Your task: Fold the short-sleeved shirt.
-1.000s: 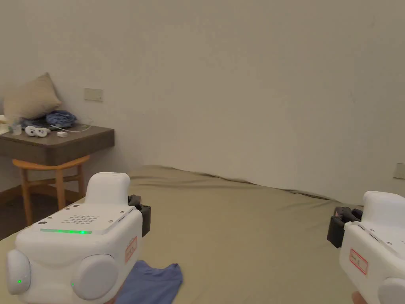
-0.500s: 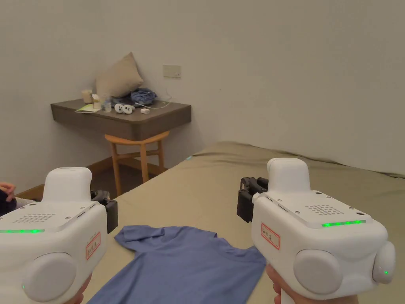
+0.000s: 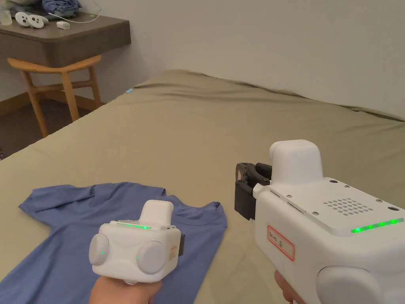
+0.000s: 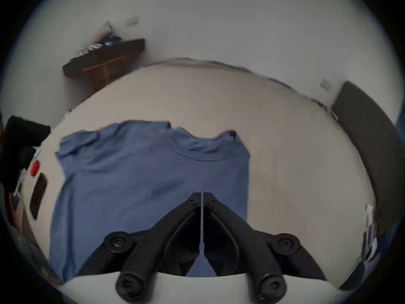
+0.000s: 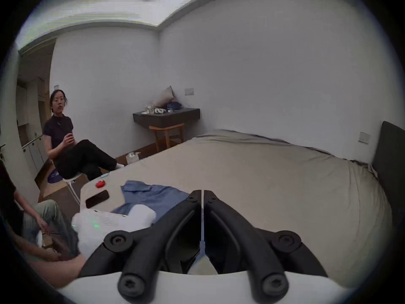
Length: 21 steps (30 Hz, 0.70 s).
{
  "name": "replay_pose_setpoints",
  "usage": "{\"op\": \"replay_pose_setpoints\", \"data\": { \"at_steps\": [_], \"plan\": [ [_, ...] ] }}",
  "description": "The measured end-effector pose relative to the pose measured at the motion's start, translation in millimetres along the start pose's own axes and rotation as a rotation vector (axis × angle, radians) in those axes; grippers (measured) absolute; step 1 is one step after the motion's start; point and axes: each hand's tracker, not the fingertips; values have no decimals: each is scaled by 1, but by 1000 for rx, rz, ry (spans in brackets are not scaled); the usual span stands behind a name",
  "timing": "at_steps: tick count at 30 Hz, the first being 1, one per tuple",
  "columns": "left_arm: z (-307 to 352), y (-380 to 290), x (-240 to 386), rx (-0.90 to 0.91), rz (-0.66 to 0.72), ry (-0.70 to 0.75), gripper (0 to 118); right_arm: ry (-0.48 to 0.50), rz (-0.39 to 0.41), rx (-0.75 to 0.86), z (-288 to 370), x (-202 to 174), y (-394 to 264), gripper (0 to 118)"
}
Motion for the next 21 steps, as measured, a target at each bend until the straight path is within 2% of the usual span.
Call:
{"op": "replay_pose_setpoints", "data": {
  "at_steps": [1,2,4,5,7,9,14,15,16,17,19,20,21],
  "plan": [
    [-17,1,1,0,1,3,81,13,-11,-16,-9,5,-5,4],
    [-30,3,1,2,6,6,81,33,-27,-41,-16,9,-8,4],
    [-59,6,3,-9,-14,9,118,34,-43,-61,-24,16,-17,4],
    [-48,12,2,19,-133,74,118,30,-39,-64,-26,19,-20,4],
    [-56,17,14,-43,-161,80,118,6,-33,-76,-25,24,-28,4],
    [-82,-8,17,-93,-209,92,118,-1,-39,-87,-24,31,-32,4],
    [-91,0,10,-127,-162,95,117,-53,-28,-84,-6,44,-33,4],
    [-86,1,10,-97,-157,116,83,-66,-26,-79,-1,47,-33,4],
    [-71,6,2,-23,-111,127,15,-82,-27,-73,5,50,-32,4],
    [-64,10,-2,11,-81,167,0,-91,-32,-67,11,54,-31,4],
    [-50,13,-23,92,-20,212,0,-115,-47,-49,25,62,-31,4],
    [-43,20,-42,85,74,184,0,-123,-55,-44,32,66,-30,4],
    [-42,18,-42,46,236,-35,0,-130,-62,-40,39,69,-31,4]
  ]
}}
